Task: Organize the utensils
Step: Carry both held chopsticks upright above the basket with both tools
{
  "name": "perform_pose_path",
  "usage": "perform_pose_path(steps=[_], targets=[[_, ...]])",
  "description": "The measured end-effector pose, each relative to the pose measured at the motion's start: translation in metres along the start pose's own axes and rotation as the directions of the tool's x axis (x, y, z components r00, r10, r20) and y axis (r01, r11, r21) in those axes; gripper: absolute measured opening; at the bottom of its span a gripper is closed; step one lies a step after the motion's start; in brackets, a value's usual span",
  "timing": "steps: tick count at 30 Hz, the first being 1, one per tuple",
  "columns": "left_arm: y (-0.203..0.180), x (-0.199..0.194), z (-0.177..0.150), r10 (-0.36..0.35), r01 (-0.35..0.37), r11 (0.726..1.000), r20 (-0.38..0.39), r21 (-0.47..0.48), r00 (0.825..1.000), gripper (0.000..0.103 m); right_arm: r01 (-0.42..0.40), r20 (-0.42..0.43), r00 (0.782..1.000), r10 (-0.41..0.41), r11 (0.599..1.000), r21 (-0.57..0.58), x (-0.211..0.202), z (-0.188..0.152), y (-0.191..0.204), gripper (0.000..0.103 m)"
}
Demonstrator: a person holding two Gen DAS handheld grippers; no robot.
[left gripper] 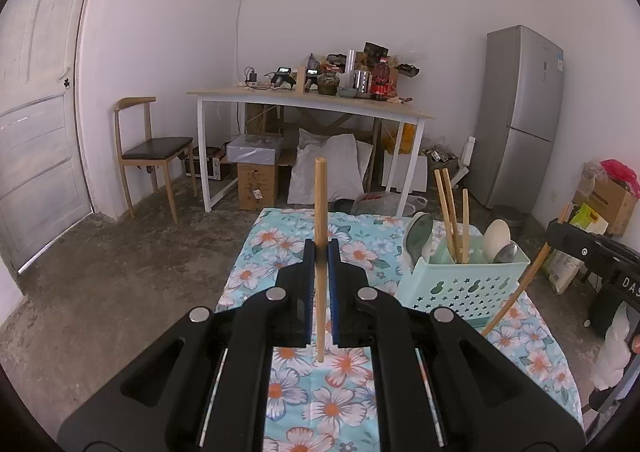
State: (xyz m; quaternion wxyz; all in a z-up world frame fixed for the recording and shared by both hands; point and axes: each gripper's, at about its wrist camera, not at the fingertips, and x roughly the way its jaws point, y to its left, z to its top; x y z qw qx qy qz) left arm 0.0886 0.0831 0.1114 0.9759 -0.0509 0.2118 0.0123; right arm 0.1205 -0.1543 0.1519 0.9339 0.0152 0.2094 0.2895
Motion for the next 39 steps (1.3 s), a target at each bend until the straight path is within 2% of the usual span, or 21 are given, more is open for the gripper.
perform_pose_path(steps=[24, 39], targets=[[-0.008, -0.001, 0.002, -0.003, 0.003, 1.000, 0.004, 0.012, 1.000, 0.005, 0.004, 0.023, 1.000, -0.004, 1.000, 0.006, -0.012, 0.006, -0.003, 0.006], [-0.018, -0.005, 0.014, 0.001, -0.002, 0.999, 0.011, 0.035, 1.000, 0.005, 0.006, 0.077, 0.997, -0.008, 1.000, 0.018, -0.034, 0.008, -0.010, 0.006]])
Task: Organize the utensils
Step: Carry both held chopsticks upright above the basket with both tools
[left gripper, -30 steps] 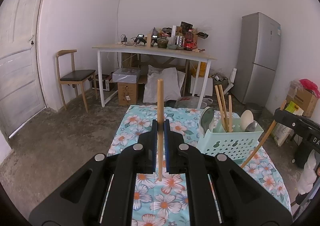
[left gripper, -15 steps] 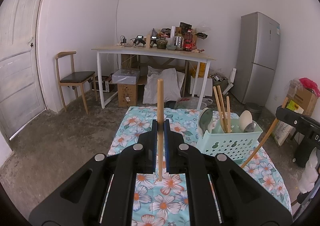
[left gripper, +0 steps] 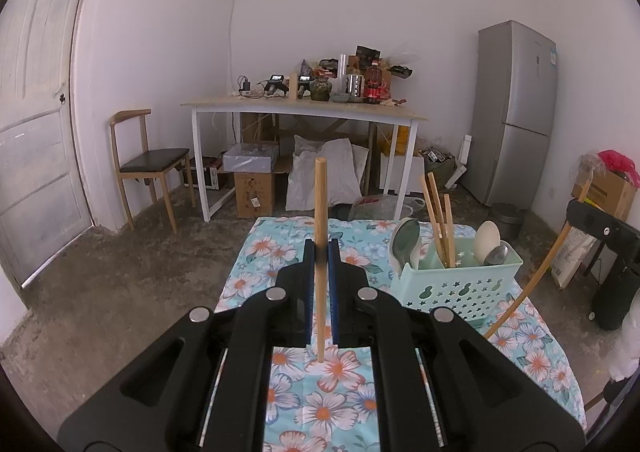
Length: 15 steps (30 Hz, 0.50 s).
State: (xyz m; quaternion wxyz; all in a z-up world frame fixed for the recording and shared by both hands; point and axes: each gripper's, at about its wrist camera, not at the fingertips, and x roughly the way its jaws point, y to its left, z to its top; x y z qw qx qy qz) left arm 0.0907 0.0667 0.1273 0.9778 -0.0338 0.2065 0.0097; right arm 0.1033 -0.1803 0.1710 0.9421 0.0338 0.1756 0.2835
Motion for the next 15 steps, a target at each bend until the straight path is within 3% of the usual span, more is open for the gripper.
perform_pose_path(steps=[8, 13, 15], targets=[[-0.009, -0.011, 0.016, -0.036, 0.035, 0.999, 0.044, 0.023, 0.998, 0.005, 0.024, 0.053, 0.998, -0.025, 1.000, 0.016, -0.023, 0.002, -0.009, 0.006], [-0.012, -0.017, 0.041, -0.151, 0.152, 0.988, 0.113, -0.004, 0.982, 0.005, 0.060, 0.090, 0.994, -0.063, 0.998, 0.037, -0.042, 0.003, -0.015, 0.006], [-0.013, -0.018, 0.057, -0.222, 0.228, 0.973, 0.153, -0.022, 0.963, 0.005, 0.071, 0.100, 0.992, -0.075, 0.996, 0.047, -0.048, 0.004, -0.019, 0.006]])
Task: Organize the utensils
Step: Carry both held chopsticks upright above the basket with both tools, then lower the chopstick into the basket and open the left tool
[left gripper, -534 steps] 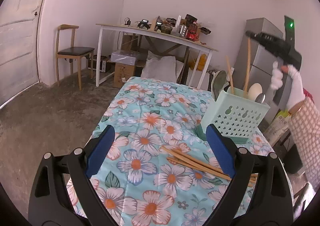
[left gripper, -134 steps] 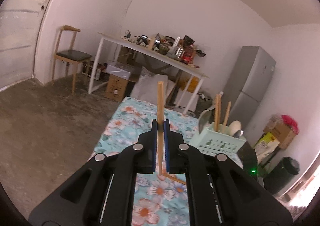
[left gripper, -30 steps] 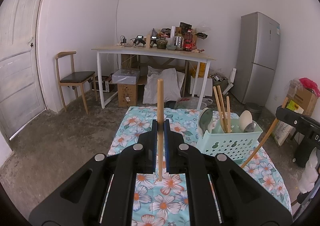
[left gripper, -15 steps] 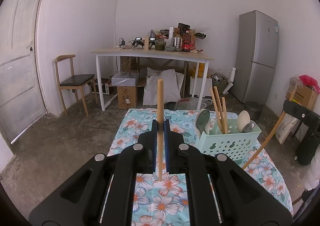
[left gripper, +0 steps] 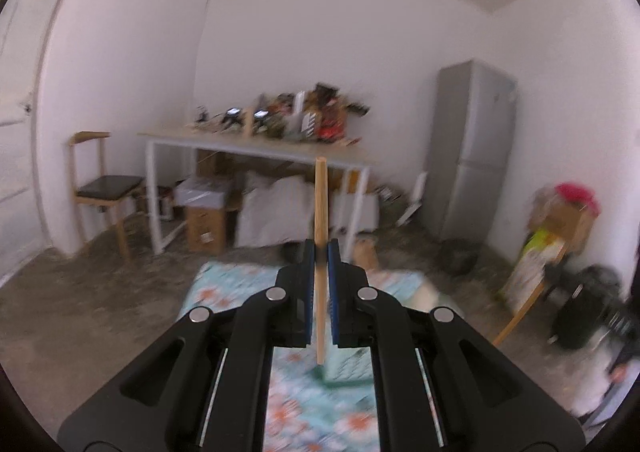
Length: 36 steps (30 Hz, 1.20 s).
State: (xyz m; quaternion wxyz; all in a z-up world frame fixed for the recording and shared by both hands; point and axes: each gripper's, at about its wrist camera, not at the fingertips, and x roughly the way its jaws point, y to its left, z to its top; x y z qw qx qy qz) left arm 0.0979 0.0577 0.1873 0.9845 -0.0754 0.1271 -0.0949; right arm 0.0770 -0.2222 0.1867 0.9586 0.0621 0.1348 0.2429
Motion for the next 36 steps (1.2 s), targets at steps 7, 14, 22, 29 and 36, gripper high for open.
perform_pose_path(steps=[7, 14, 22, 29, 36], targets=[[-0.018, 0.020, 0.034, -0.176, 0.183, 0.982, 0.118, -0.047, 0.977, 0.005, 0.032, 0.035, 0.999, -0.033, 0.999, 0.028, -0.014, 0.006, -0.012, 0.006], [-0.035, 0.057, 0.042, -0.195, 0.202, 0.978, 0.124, -0.050, 0.973, 0.005, 0.040, 0.043, 0.998, -0.042, 0.998, 0.041, -0.013, 0.010, -0.026, 0.006], [-0.050, 0.060, 0.048, -0.195, 0.204, 0.978, 0.157, -0.043, 0.968, 0.005, 0.020, 0.033, 0.999, -0.023, 0.996, 0.088, -0.003, 0.003, -0.042, 0.006], [-0.062, 0.093, 0.020, -0.164, 0.168, 0.985, 0.098, -0.037, 0.982, 0.005, 0.021, 0.024, 0.999, -0.023, 0.995, 0.097, -0.001, 0.001, -0.048, 0.006], [-0.058, 0.134, -0.027, -0.203, 0.198, 0.973, -0.038, -0.116, 0.978, 0.019, 0.038, 0.013, 0.999, -0.039, 0.995, 0.094, -0.001, 0.001, -0.049, 0.006]])
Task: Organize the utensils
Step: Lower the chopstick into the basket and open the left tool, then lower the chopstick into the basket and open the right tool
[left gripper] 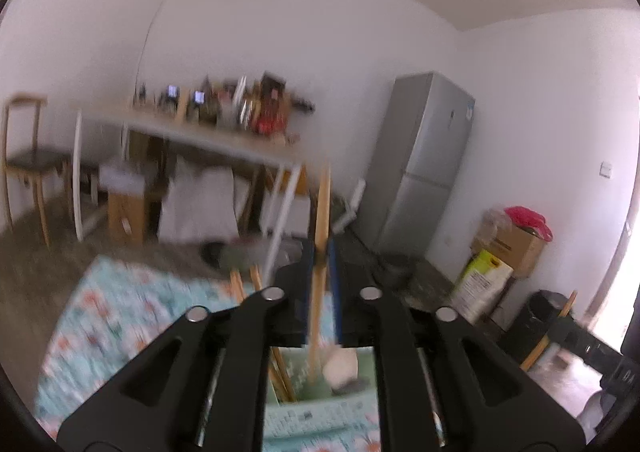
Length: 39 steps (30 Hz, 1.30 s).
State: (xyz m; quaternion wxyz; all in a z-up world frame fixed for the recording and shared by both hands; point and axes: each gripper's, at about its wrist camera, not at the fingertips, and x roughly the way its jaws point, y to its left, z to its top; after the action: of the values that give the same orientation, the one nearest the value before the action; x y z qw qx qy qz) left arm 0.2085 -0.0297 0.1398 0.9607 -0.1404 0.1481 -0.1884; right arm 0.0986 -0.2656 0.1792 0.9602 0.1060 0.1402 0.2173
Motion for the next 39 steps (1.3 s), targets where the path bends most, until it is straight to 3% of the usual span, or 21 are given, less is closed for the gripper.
perform_pose_path(steps=[1, 6, 10, 15, 19, 25, 31, 33, 35, 39], targets=[[0.003, -0.001, -0.004, 0.003, -0.003, 1.000, -0.011, -0.018, 1.000, 0.034, 0.003, -0.002, 1.000, -0.003, 1.000, -0.002, 0.000, 0.000, 0.000, 0.006], [0.014, -0.023, -0.013, 0.022, -0.022, 1.000, 0.013, -0.021, 1.000, 0.059, 0.006, -0.002, 1.000, -0.006, 1.000, -0.013, 0.001, 0.003, 0.004, 0.006], [0.021, -0.044, -0.018, 0.050, -0.050, 0.999, 0.023, -0.001, 0.998, 0.071, -0.013, 0.009, 1.000, 0.013, 1.000, -0.021, 0.005, 0.012, 0.008, 0.006], [0.030, -0.068, -0.036, 0.139, -0.139, 0.988, 0.006, 0.065, 0.990, 0.084, -0.049, 0.023, 0.998, 0.050, 0.998, -0.047, 0.017, 0.033, 0.019, 0.006], [0.044, -0.086, -0.061, 0.228, -0.226, 0.967, -0.008, 0.117, 0.974, 0.089, -0.081, 0.042, 0.996, 0.084, 0.994, -0.079, 0.030, 0.053, 0.032, 0.006], [0.066, -0.103, -0.089, 0.333, -0.324, 0.936, -0.046, 0.138, 0.942, 0.091, -0.064, 0.082, 0.994, 0.074, 0.990, -0.124, 0.052, 0.076, 0.043, 0.006], [0.076, -0.116, -0.103, 0.367, -0.359, 0.925, -0.055, 0.123, 0.929, 0.092, -0.025, 0.098, 0.994, 0.036, 0.993, -0.113, 0.083, 0.084, 0.038, 0.006], [0.077, -0.118, -0.103, 0.371, -0.363, 0.924, -0.052, 0.119, 0.927, 0.092, -0.025, 0.089, 0.995, 0.034, 0.994, -0.104, 0.098, 0.078, 0.035, 0.006], [0.078, -0.119, -0.102, 0.372, -0.365, 0.924, -0.050, 0.113, 0.927, 0.092, 0.032, 0.066, 0.998, -0.024, 0.991, -0.128, 0.115, 0.066, 0.032, 0.006], [0.078, -0.118, -0.102, 0.372, -0.366, 0.925, -0.052, 0.105, 0.927, 0.092, 0.069, -0.050, 0.996, -0.074, 0.993, -0.092, 0.139, 0.043, 0.016, 0.008]])
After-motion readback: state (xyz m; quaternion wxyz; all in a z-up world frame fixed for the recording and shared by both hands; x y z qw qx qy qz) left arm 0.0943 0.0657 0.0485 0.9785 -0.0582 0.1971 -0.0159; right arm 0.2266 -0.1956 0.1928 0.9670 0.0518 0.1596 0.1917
